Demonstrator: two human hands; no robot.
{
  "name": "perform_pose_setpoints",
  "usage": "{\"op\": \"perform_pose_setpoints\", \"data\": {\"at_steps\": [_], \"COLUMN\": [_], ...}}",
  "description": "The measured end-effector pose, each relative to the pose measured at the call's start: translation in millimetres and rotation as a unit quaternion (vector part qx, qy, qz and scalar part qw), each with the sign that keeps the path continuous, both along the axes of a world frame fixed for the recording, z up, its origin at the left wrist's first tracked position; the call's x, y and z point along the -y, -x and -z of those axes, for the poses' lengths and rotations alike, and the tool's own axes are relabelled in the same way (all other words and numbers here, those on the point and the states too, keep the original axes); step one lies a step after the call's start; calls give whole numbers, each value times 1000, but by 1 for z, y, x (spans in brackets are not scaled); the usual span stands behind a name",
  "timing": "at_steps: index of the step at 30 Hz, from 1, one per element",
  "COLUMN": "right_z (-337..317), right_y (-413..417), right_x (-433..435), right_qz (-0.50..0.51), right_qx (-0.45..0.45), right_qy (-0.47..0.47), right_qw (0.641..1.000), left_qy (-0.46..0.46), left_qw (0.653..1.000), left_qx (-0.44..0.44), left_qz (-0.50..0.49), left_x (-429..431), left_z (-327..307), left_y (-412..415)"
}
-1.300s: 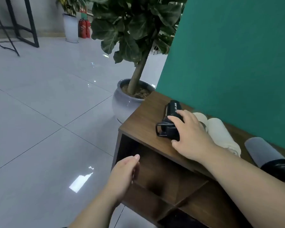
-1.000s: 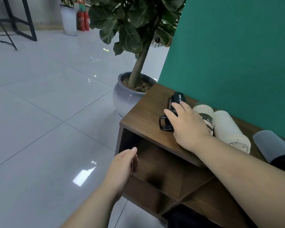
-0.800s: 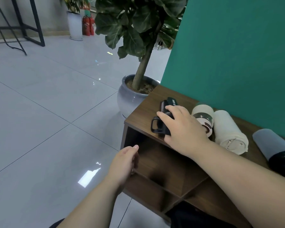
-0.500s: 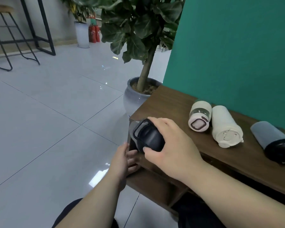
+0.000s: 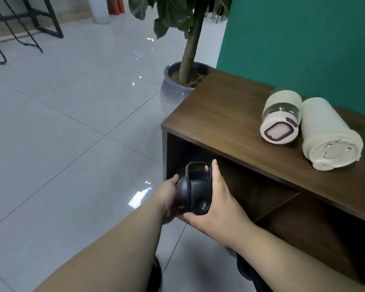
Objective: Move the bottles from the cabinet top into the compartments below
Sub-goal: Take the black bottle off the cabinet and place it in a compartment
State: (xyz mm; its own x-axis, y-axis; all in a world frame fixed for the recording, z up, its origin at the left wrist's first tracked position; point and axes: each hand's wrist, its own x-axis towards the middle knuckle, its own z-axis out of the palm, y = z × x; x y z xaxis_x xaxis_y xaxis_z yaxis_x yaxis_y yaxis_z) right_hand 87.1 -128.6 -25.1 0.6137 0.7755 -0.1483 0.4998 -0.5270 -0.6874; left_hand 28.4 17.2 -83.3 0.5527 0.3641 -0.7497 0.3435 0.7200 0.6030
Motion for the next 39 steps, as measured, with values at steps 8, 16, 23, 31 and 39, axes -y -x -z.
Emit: {"op": "perform_pose_setpoints", "data": {"at_steps": [8, 16, 23, 31, 39], "right_z": [45, 56, 53, 63, 74], "right_y": [-38, -50, -56, -61, -59], "right_x": [-31, -50, -59, -70, -84], "right_qz": [35, 125, 163, 166, 169], "right_qx": [5, -39, -63, -59, -48], "right_qy": [1, -39, -42, -27, -23], "right_qw": [999, 991, 984, 984, 984], "left_qy": [-26, -314, -477, -564, -537], "left_qw": [998, 931, 846, 784, 800], "left_qx": [-41, -55, -40, -69, -51], "left_qz": [32, 177, 234, 251, 264], "left_x": [-25, -45, -41, -50, -59], "left_z": [48, 72, 95, 114, 133], "left_y": [-30, -24, -27, -42, -43]}}
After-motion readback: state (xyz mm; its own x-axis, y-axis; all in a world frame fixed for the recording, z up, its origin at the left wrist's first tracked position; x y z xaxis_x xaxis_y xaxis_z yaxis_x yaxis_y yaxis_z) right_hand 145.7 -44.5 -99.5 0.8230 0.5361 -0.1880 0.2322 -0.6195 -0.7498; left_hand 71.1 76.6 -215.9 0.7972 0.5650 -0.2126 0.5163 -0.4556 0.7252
